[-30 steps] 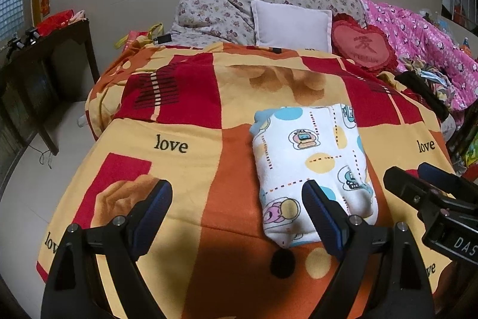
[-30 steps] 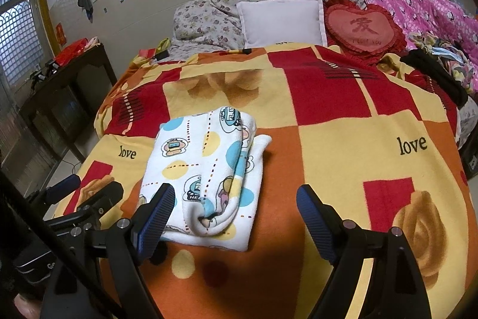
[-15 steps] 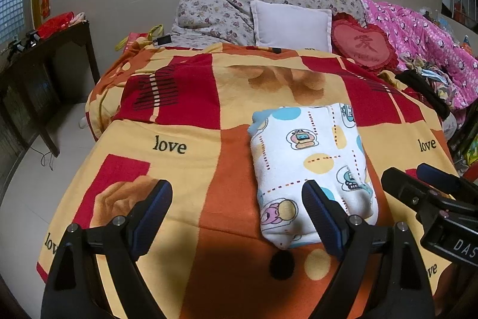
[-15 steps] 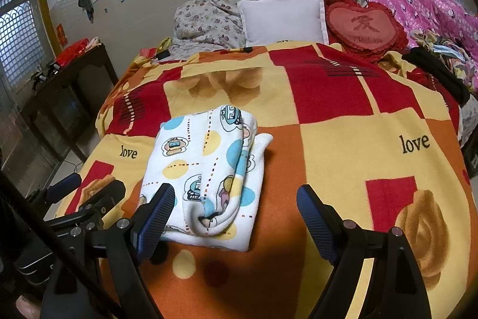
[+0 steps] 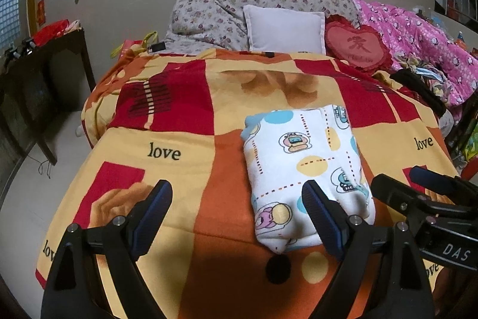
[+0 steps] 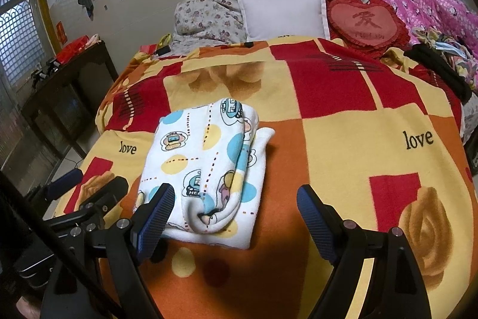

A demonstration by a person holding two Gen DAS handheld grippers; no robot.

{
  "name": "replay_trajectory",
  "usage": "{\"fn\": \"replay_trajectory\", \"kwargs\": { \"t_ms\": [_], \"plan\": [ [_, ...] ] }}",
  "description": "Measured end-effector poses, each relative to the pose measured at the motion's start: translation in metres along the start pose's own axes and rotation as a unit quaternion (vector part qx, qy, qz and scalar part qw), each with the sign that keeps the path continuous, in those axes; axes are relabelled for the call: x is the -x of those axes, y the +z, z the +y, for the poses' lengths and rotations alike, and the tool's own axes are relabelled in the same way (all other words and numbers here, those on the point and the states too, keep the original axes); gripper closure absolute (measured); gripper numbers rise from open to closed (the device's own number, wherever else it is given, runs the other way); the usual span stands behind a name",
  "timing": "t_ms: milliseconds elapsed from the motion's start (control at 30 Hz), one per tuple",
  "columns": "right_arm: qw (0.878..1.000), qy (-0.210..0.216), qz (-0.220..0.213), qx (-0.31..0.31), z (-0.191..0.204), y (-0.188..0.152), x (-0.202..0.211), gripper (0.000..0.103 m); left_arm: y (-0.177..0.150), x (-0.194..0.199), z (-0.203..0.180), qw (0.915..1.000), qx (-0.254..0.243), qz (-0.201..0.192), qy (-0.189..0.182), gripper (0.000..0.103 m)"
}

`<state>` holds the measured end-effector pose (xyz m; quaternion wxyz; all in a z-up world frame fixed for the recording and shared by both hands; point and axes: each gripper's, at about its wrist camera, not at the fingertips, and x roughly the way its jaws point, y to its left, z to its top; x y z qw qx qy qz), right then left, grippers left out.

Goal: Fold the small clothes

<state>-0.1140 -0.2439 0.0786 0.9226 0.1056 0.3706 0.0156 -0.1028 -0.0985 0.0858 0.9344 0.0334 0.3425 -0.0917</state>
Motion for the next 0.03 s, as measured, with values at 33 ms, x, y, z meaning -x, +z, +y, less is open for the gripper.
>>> {"fn": "replay_trajectory", "kwargs": {
  "t_ms": [33],
  "plan": [
    [1.000,-0.001,0.000,0.000,-0.0007,-0.0005,-0.0001,0.015,0.0005,-0.0001,0.0002,1.0000,-0.004,0.000,-0.001,0.015]
  ]
}}
